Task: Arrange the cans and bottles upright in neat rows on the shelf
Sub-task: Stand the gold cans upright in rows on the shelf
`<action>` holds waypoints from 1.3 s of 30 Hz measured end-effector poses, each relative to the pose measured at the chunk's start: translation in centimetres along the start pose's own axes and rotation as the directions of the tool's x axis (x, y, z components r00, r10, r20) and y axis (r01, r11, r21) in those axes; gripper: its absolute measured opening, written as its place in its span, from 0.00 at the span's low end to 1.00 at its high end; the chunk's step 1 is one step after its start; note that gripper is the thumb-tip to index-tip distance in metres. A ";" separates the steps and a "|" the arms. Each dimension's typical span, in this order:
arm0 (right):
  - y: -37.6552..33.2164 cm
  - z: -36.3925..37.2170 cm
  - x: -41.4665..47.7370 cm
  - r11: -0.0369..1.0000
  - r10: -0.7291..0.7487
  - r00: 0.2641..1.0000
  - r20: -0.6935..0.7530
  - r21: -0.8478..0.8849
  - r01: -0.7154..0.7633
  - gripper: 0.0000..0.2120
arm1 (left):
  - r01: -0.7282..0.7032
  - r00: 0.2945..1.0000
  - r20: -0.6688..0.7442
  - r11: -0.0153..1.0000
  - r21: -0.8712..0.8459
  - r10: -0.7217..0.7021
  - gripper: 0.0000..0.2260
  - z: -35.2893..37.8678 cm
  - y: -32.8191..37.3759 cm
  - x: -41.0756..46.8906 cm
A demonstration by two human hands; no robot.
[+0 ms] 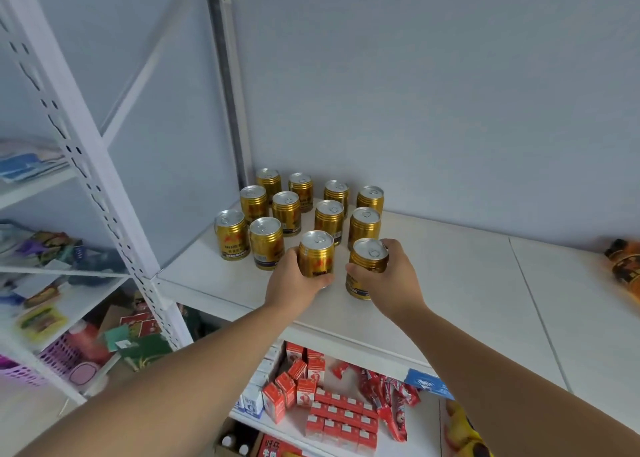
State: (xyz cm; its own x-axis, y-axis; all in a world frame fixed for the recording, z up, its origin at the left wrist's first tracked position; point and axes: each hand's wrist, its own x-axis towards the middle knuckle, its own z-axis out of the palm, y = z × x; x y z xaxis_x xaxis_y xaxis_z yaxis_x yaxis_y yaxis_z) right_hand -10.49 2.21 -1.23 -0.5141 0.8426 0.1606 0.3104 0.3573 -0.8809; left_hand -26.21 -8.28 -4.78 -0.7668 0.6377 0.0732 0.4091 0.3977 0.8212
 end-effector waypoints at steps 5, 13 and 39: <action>1.1 0.8 0.5 1.000 0.005 1.000 0.025 -0.008 -0.005 0.30 | -0.020 1.000 -0.005 1.000 0.019 0.020 0.36 0.1 -0.7 0.3; 2.5 1.3 1.3 1.000 0.006 0.998 0.061 0.002 -0.007 0.36 | -0.059 0.998 -0.003 0.994 0.089 0.059 0.37 0.4 -1.5 0.7; 3.0 -0.7 0.8 0.964 0.218 0.973 0.077 -0.172 -0.202 0.45 | -0.122 0.990 -0.053 0.988 0.093 0.128 0.32 0.5 -1.9 -0.1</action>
State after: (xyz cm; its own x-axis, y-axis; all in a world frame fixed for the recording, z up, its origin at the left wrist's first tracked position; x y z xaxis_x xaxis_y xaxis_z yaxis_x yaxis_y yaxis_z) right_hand -9.43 4.25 -3.40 -0.4938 0.8668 -0.0699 0.5411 0.2433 -0.8050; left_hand -26.70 -8.76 -6.64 -0.7334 0.6474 0.2072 0.5442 0.3765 0.7498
